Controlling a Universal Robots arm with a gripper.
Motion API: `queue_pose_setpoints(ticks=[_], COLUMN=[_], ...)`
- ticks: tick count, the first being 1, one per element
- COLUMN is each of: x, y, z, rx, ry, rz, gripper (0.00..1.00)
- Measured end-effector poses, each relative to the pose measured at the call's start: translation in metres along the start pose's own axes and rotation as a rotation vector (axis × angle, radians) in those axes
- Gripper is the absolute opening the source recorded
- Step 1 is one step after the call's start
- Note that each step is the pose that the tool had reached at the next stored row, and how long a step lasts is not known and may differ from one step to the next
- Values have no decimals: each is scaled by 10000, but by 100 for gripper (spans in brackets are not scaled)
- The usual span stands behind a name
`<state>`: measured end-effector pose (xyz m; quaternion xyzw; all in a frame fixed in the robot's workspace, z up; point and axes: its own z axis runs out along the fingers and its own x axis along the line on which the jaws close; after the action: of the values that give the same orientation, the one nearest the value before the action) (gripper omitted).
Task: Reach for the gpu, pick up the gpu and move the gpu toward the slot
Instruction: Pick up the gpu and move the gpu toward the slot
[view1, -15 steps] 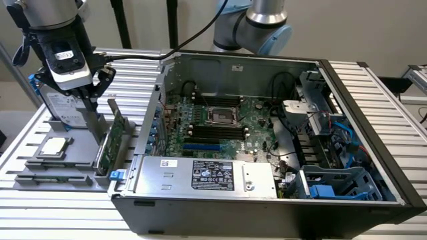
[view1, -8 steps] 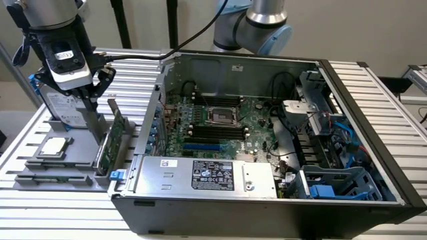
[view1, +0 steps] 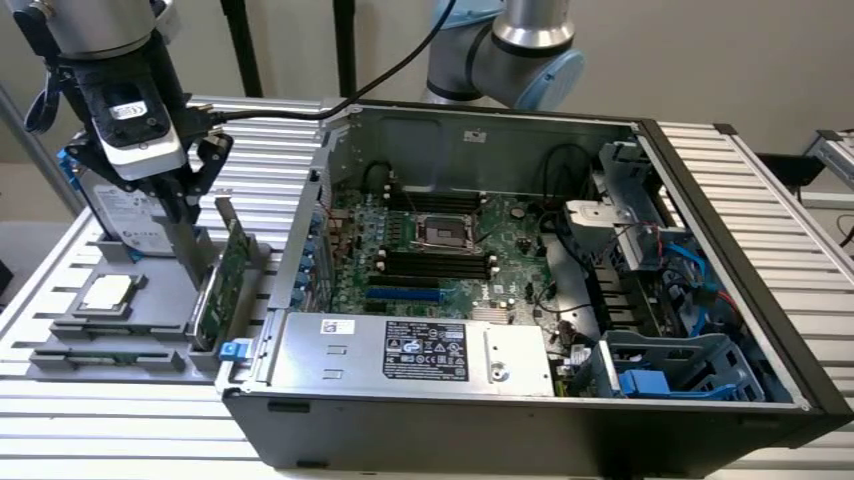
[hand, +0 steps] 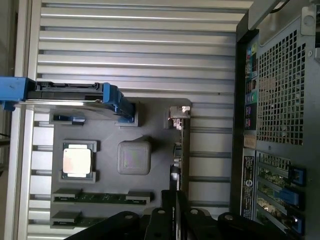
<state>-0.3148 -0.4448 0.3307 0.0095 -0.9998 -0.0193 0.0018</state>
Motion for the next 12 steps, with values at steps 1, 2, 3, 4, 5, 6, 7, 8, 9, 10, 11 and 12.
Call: queue_pose_setpoints(ticks=[1, 2, 3, 4, 5, 6, 7, 8, 9, 10, 11, 12], x=[0, 0, 0, 0, 1, 0, 0, 0, 0, 0, 1, 1], y=[0, 0, 0, 0, -1, -3, -9, -16, -24, -34, -45, -58], z=[0, 0, 0, 0, 2, 9, 25, 43, 61, 78, 96, 112], rx=[0, 0, 0, 0, 0, -1, -1, 0, 0, 1, 0, 1], ry=[0, 0, 0, 0, 0, -1, -1, -1, -2, -1, -1, 0], rz=[0, 0, 1, 0, 1, 0, -1, -2, 0, 0, 0, 0], gripper=[24, 30, 30, 36, 42, 42, 48, 48, 48, 48, 48, 48])
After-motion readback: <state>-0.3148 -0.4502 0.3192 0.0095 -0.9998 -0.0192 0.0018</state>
